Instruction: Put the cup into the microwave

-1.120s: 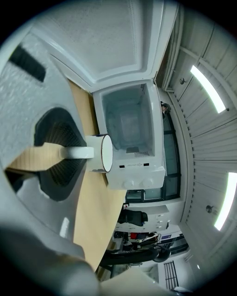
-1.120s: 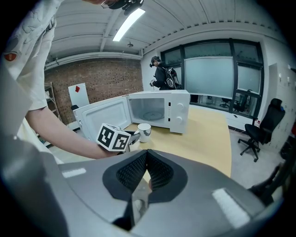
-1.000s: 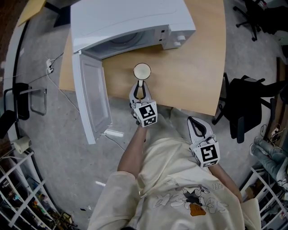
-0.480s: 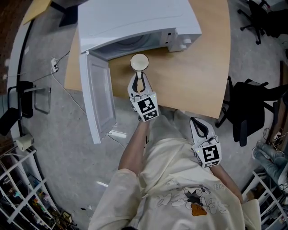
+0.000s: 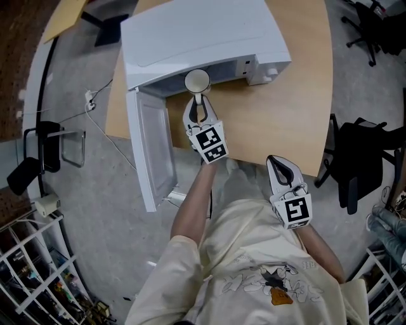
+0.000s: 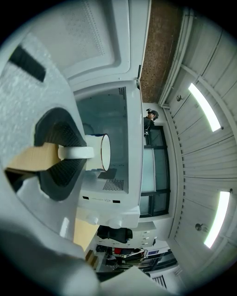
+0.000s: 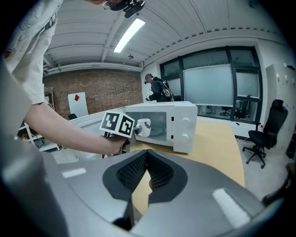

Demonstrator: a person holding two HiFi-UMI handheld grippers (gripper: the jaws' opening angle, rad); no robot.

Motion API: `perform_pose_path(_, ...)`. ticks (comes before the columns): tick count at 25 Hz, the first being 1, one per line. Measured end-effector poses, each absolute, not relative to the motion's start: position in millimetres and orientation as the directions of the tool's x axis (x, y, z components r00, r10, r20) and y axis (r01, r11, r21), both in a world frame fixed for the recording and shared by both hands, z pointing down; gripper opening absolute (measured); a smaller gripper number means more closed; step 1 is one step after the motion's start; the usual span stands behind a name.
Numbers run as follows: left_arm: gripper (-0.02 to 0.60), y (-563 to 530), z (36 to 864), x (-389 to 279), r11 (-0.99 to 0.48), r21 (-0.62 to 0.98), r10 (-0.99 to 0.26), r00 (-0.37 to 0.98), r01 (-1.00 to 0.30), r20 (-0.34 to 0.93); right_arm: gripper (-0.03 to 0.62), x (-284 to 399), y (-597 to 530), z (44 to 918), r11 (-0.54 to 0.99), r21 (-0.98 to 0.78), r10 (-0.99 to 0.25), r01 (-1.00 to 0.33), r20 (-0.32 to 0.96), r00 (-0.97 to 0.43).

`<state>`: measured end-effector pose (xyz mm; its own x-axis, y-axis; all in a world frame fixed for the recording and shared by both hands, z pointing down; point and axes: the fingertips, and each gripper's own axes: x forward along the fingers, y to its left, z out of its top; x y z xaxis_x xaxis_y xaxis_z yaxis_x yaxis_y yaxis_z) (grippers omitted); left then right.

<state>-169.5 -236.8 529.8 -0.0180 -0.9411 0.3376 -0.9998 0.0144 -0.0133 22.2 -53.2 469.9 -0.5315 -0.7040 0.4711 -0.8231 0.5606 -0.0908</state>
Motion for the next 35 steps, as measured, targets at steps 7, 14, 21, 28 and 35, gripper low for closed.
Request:
perform_pose_path(7,0.071,-259.7,534.4,-183.4,0.036,-0.003,-0.936,-0.035,-0.999,0.351,0.007,-14.0,-108.0,449.8,0.594,-0.061,-0.738,-0.802,0.355,-0.573)
perform_pose_path(14,0.071,-283.5,548.1,-195.6,0.05,0.01,-0.93,-0.043,-0.999,0.365,0.006,-31.0,-141.9,456.3,0.6,-0.053,-0.739,-0.798,0.345,-0.579)
perform_pose_path(21,0.071,-307.6,555.4,-194.7,0.046,0.032,-0.935,-0.032,-0.998,0.354,0.006,-42.9,-163.1,450.6,0.593,-0.033,-0.758,-0.805,0.314,-0.572)
perform_pose_path(28,0.072,-326.8,561.7,-192.2,0.019,0.026,-0.939,-0.009,-0.999,0.345,0.006,-45.8,-169.5,442.2,0.578,-0.031,-0.774,-0.816,0.295,-0.56)
perform_pose_path(35,0.149,-328.8,565.0,-194.4,0.003,0.039,-0.939,0.01,-0.999,0.345,0.006,-44.6,-165.5,444.0,0.574,-0.028,-0.774,-0.818,0.307,-0.554)
